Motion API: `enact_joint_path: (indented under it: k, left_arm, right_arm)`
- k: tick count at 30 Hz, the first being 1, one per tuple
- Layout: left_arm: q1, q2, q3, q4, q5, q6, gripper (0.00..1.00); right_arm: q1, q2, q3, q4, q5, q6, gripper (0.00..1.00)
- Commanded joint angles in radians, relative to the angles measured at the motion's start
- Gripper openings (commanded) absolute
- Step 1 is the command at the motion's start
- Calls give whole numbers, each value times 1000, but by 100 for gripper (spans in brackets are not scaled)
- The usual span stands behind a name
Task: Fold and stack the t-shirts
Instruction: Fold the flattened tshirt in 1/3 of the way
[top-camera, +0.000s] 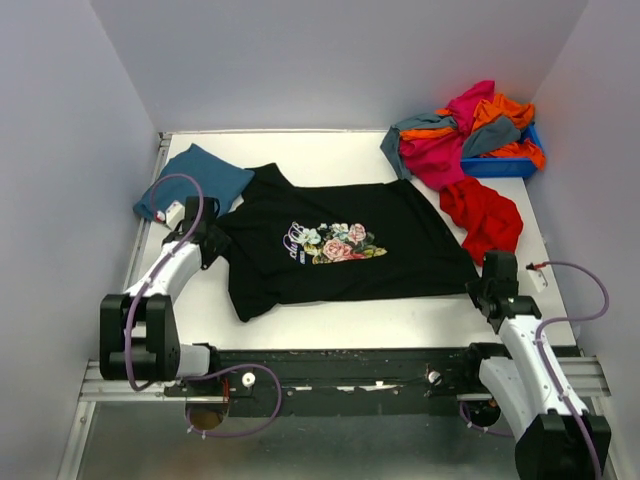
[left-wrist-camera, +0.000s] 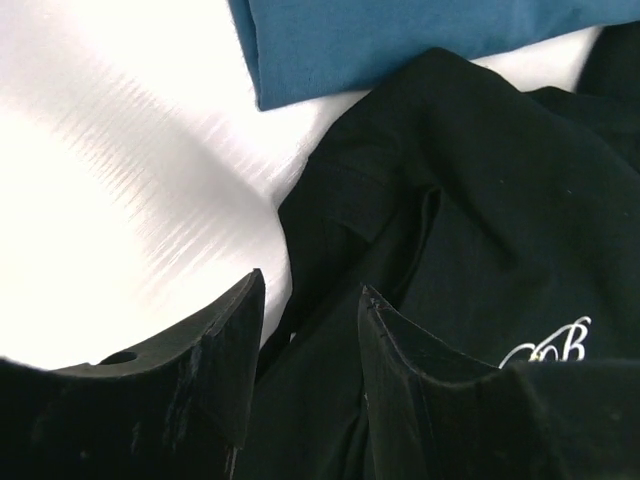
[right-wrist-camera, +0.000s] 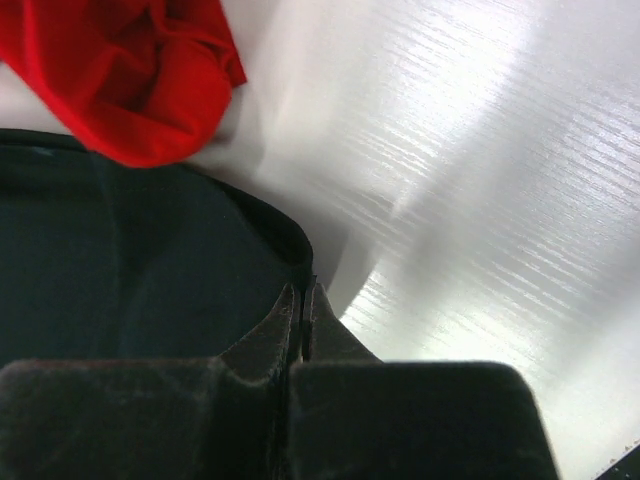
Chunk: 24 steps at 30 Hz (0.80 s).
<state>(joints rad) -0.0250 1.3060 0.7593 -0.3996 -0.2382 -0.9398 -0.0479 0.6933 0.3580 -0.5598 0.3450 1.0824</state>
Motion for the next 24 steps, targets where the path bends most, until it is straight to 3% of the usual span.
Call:
enact_joint_path:
  k: [1,6,9,10,13,17,24]
  left_arm:
    - [-1,111,60,79,-33,-8,53]
    - [-1,229,115,76,-67,-19,52]
    - [-1,297,155,65,-73,-19,44]
    - [-1,312,164,62,-76,-17,37]
    - [-3,346,187,88,-76,18,0]
    - [-12,416,257,71,-121,58,0]
    - [-38,587,510,2,-173,91,0]
  right_arm:
    - [-7,95,58,-19,35,-50,1]
    - [-9,117,68,1,6,-70,1]
    - [-9,100,62,8,-4,-72,1]
    - [-7,97,62,8,-5,-73,1]
    - [-9,87,73,-3,5,-81,1]
    - [-9,75,104,-52,26,-95,1]
    - [-7,31,141,-153,20,-105,1]
